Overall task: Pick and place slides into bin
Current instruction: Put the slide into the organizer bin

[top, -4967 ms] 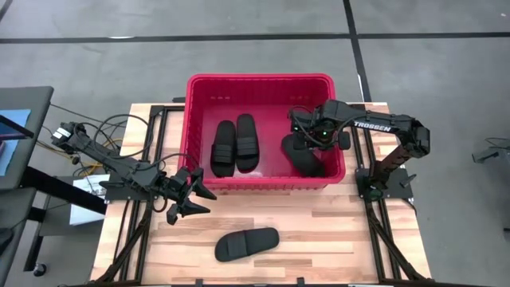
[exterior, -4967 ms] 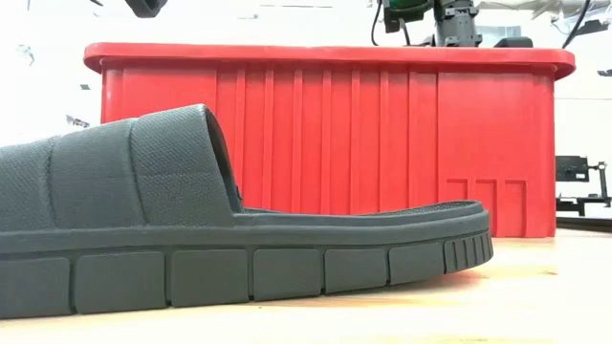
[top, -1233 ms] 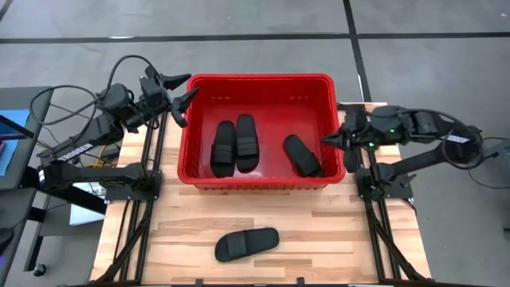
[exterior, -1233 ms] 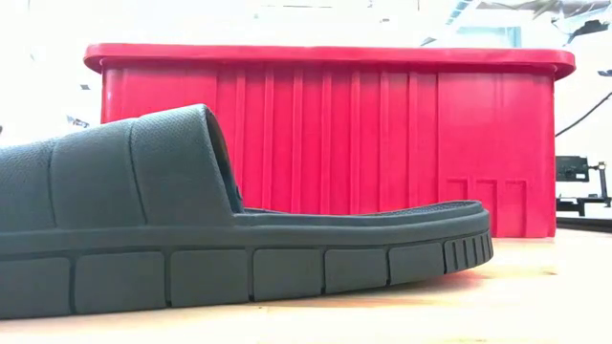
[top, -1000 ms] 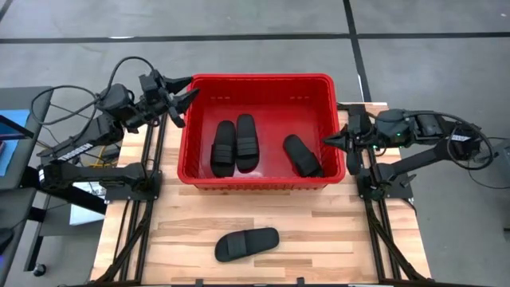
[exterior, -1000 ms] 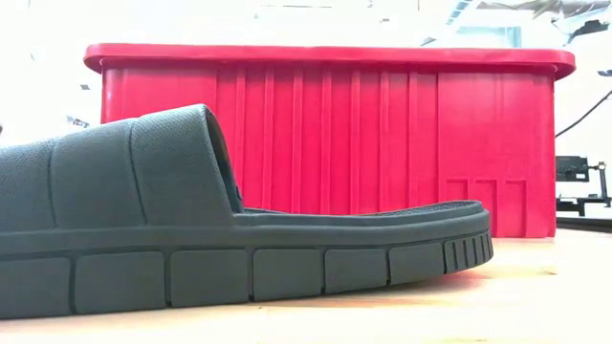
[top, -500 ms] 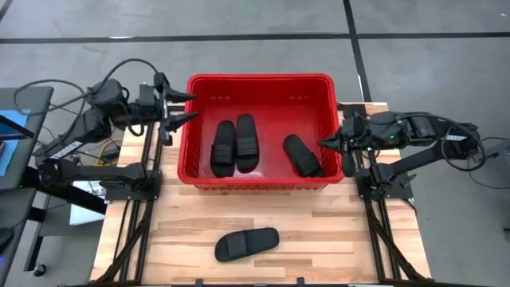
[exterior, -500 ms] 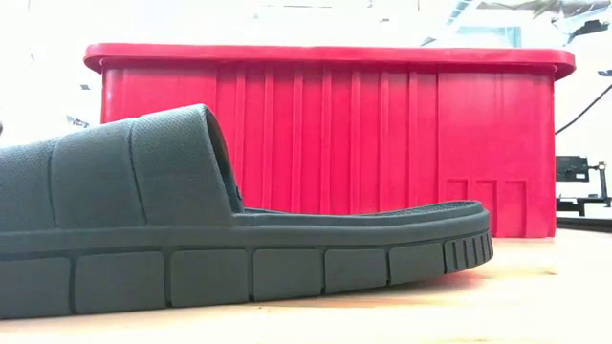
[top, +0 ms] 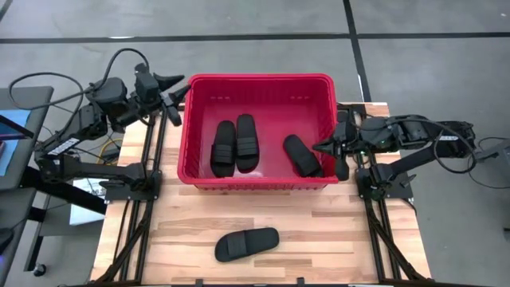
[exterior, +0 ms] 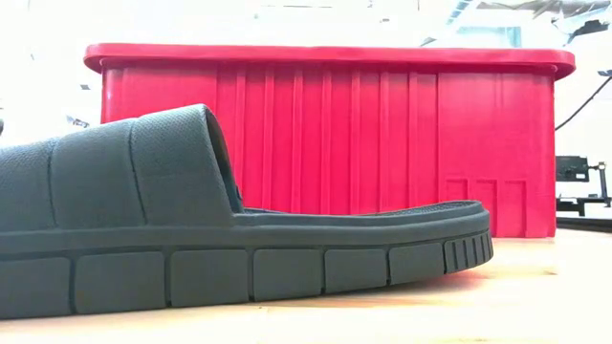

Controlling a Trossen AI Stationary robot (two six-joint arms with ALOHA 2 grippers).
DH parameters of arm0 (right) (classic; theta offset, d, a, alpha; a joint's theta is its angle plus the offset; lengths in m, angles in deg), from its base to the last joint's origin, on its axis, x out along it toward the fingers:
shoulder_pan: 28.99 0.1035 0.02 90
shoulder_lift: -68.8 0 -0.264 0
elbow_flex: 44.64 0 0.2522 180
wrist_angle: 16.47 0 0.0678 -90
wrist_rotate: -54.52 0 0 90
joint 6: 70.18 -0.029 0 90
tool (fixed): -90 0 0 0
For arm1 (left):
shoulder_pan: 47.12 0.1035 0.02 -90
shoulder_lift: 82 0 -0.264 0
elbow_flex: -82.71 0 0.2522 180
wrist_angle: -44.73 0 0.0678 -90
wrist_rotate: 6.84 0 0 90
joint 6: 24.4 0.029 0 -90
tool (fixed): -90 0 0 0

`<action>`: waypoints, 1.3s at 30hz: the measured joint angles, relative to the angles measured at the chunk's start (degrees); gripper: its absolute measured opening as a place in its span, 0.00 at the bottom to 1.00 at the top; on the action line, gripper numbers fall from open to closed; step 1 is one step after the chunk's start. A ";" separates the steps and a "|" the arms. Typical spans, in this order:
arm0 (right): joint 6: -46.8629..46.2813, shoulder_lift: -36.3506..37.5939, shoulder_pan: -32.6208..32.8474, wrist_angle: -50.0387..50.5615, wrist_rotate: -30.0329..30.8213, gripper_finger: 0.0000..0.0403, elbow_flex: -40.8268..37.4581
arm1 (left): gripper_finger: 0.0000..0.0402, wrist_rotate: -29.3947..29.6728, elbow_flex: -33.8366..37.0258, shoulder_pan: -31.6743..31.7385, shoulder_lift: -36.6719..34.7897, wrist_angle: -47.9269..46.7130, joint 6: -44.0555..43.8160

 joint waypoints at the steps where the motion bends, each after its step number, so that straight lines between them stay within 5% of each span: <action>1: 0.00 -0.11 0.00 0.19 0.09 0.00 -0.06 | 0.38 1.71 0.00 -0.01 0.00 0.11 -1.00; 6: -0.05 -0.12 -0.18 -0.25 1.38 0.00 -0.04 | 0.38 8.05 0.00 0.02 -0.02 -1.29 -6.78; 9: -0.04 -0.10 -0.17 -1.39 1.71 0.00 -0.04 | 0.38 6.80 0.02 0.04 0.13 -3.04 -6.26; 12: 0.02 -0.10 -0.17 -2.20 1.71 0.00 -0.04 | 0.38 -2.63 0.05 0.04 0.48 -5.69 -0.85; 18: -0.02 -0.10 -0.20 -2.45 1.71 0.00 -0.04 | 0.38 -32.13 0.09 -0.02 0.82 -11.43 5.84; 23: -0.35 -0.10 -0.13 -2.03 1.49 0.00 -0.04 | 0.38 -41.90 0.09 -0.04 1.46 -17.71 5.39; 32: -5.32 -0.34 0.05 2.89 0.82 0.00 -0.03 | 0.38 -42.48 0.11 -2.23 2.95 -23.62 -2.79; 39: -5.50 -2.56 1.12 3.32 -7.35 0.00 -0.01 | 0.38 -39.41 0.09 -4.48 2.91 -18.55 -5.19</action>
